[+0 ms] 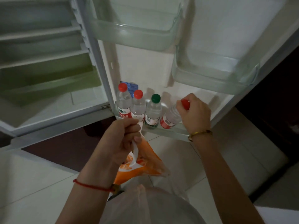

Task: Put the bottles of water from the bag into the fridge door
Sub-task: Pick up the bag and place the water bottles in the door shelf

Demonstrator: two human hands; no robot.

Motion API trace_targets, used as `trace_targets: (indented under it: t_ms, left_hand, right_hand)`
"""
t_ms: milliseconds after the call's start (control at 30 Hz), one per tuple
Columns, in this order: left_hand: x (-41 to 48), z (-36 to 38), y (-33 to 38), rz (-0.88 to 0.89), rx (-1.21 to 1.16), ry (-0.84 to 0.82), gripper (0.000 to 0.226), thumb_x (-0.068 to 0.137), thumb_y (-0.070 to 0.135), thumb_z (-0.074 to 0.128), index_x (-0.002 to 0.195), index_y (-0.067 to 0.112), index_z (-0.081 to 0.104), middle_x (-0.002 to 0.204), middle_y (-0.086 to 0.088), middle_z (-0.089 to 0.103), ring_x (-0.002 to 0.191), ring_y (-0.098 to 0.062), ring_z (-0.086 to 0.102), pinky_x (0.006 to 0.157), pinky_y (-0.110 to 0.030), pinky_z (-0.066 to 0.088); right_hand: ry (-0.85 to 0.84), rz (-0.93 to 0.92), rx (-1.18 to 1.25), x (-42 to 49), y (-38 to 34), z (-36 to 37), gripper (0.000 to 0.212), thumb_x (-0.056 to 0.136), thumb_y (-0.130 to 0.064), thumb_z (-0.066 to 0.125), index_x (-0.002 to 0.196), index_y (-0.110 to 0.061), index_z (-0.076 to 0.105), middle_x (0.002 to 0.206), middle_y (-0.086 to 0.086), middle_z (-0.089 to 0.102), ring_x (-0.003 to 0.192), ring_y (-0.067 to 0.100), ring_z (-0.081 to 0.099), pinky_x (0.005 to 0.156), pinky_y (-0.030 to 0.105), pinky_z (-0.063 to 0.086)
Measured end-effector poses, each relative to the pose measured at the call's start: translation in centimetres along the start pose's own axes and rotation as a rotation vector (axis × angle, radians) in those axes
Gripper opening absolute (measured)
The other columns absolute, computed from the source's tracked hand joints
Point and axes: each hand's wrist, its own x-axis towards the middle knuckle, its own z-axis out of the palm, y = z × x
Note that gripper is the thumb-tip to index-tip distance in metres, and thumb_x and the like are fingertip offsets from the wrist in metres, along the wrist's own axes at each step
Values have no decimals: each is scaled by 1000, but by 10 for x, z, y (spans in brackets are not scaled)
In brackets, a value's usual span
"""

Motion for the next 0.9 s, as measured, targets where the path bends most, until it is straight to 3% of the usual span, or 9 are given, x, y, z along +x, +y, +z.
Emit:
trace_targets:
  t_ms: [133, 300, 433, 533, 633, 733, 800, 900]
  left_hand:
    - [-2, 4, -4, -1, 18, -11, 38, 98, 7, 39, 64, 22, 31, 47, 9, 19, 32, -3, 18, 38, -13, 27]
    - [-4, 9, -8, 5, 13, 2, 36, 97, 7, 39, 65, 22, 32, 48, 9, 21, 34, -2, 18, 38, -13, 27]
    - [-6, 14, -13, 6, 12, -3, 32, 97, 8, 39, 68, 22, 35, 48, 9, 21, 34, -2, 19, 41, -13, 26]
    - [-6, 20, -17, 5, 10, -23, 31, 98, 9, 38, 70, 22, 36, 46, 10, 21, 32, -3, 19, 41, -12, 26]
    - [-6, 25, -21, 12, 14, -18, 32, 98, 9, 39, 69, 22, 34, 46, 10, 21, 31, -2, 19, 40, -12, 26]
    - [-6, 28, -24, 25, 16, 7, 33, 98, 8, 39, 69, 23, 33, 49, 9, 20, 32, -2, 19, 37, -11, 27]
    - [-7, 29, -26, 31, 25, 17, 34, 97, 7, 39, 68, 23, 33, 50, 8, 19, 34, -2, 19, 39, -12, 26]
    - [-9, 32, -28, 35, 17, 21, 35, 97, 7, 39, 66, 22, 32, 51, 8, 19, 35, -2, 18, 41, -13, 24]
  right_hand:
    - [-68, -45, -53, 21, 4, 23, 29, 97, -35, 49, 102, -9, 61, 96, 9, 66, 82, 22, 58, 72, 27, 40]
    - [-107, -57, -75, 30, 10, 44, 33, 98, -39, 46, 106, -9, 58, 99, 10, 64, 80, 20, 53, 68, 27, 38]
    - [-149, -53, 8, 32, 21, 51, 40, 97, -44, 48, 112, -8, 55, 105, 11, 63, 91, 26, 59, 71, 27, 38]
    - [-189, 8, 199, 30, 27, 46, 52, 89, -51, 57, 118, -10, 47, 91, 4, 63, 80, 18, 59, 67, 26, 43]
    - [-245, 109, 217, 12, 44, 43, 46, 85, -52, 64, 96, -11, 49, 67, -6, 57, 57, 6, 54, 51, 22, 40]
    - [-721, 292, 178, -16, 74, 46, 29, 91, -30, 63, 72, -9, 63, 59, 2, 70, 50, 12, 63, 59, 30, 59]
    - [-1080, 366, 90, -34, 86, 51, 27, 93, -21, 60, 82, 1, 72, 81, 12, 77, 57, 17, 68, 64, 29, 60]
    - [-1283, 352, -9, -55, 95, 71, 30, 90, -17, 61, 110, 4, 69, 112, 19, 72, 90, 26, 72, 83, 33, 60]
